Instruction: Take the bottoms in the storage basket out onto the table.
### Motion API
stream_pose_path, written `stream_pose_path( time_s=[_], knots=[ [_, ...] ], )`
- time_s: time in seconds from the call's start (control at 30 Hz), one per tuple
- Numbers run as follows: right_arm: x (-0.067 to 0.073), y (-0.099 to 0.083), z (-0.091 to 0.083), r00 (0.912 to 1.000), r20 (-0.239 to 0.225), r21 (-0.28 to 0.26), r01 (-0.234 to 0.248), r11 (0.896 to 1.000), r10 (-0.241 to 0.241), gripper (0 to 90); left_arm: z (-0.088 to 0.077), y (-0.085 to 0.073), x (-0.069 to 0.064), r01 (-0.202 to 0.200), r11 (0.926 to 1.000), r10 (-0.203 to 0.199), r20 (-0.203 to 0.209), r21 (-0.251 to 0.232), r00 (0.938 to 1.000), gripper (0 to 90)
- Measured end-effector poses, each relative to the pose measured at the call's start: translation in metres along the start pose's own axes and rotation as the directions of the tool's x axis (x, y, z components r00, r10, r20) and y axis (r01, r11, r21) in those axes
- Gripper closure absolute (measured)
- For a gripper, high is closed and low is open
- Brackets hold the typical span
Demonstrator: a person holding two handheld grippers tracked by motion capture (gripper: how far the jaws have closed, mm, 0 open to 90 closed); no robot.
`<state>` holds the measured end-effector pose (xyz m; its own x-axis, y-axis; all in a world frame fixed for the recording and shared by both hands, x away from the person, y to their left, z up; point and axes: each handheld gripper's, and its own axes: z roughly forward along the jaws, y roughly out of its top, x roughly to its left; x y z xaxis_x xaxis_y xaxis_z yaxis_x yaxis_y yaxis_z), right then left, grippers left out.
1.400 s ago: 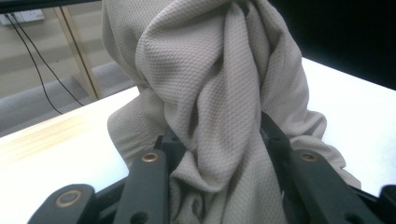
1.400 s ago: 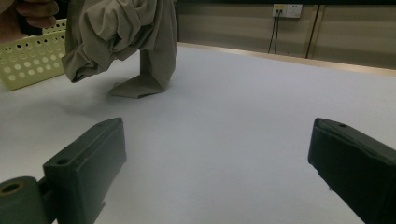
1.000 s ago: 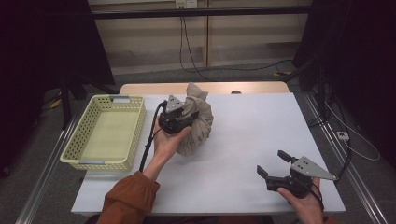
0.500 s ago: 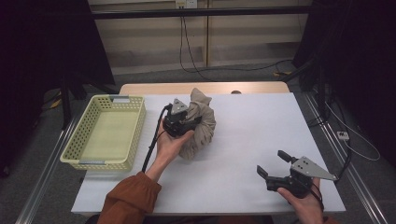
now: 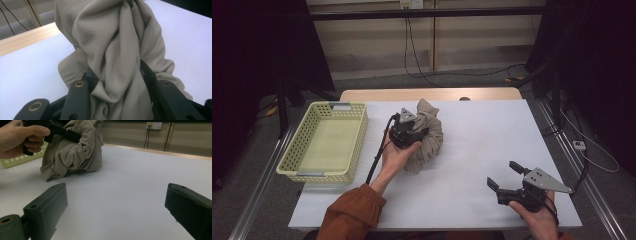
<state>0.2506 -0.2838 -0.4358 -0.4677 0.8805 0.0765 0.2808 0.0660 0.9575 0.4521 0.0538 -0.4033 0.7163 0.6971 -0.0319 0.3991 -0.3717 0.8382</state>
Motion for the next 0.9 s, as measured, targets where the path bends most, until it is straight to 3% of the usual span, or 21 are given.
stream_pose_path(
  time_s=[0.07,0.13,0.33,0.53,0.9],
  knots=[
    [0.000,0.000,0.000,1.0000,0.000,0.000,0.000,1.000,0.000,4.4,0.002,0.000,0.002,0.015,0.9999,-0.015,0.003,0.000,0.9999,62.0],
    [0.000,0.000,0.000,1.0000,0.002,-0.002,0.000,1.000,0.000,4.3,0.003,-0.001,0.003,-0.009,0.9998,0.010,-0.022,0.015,0.9997,61.6],
    [0.000,0.000,0.001,1.0000,0.001,0.000,0.000,1.000,0.000,4.3,0.011,-0.005,0.007,-0.013,0.9985,0.016,-0.057,0.053,0.9983,60.9],
    [0.000,0.000,0.001,1.0000,-0.002,-0.001,0.001,1.000,-0.001,4.3,0.016,-0.009,0.012,0.024,0.9970,-0.021,-0.036,0.074,0.9991,59.9],
    [0.000,0.000,0.002,1.0000,-0.004,-0.001,0.002,1.000,-0.002,4.3,0.031,-0.014,0.015,0.023,0.9919,-0.020,-0.025,0.125,0.9995,56.1]
  ],
)
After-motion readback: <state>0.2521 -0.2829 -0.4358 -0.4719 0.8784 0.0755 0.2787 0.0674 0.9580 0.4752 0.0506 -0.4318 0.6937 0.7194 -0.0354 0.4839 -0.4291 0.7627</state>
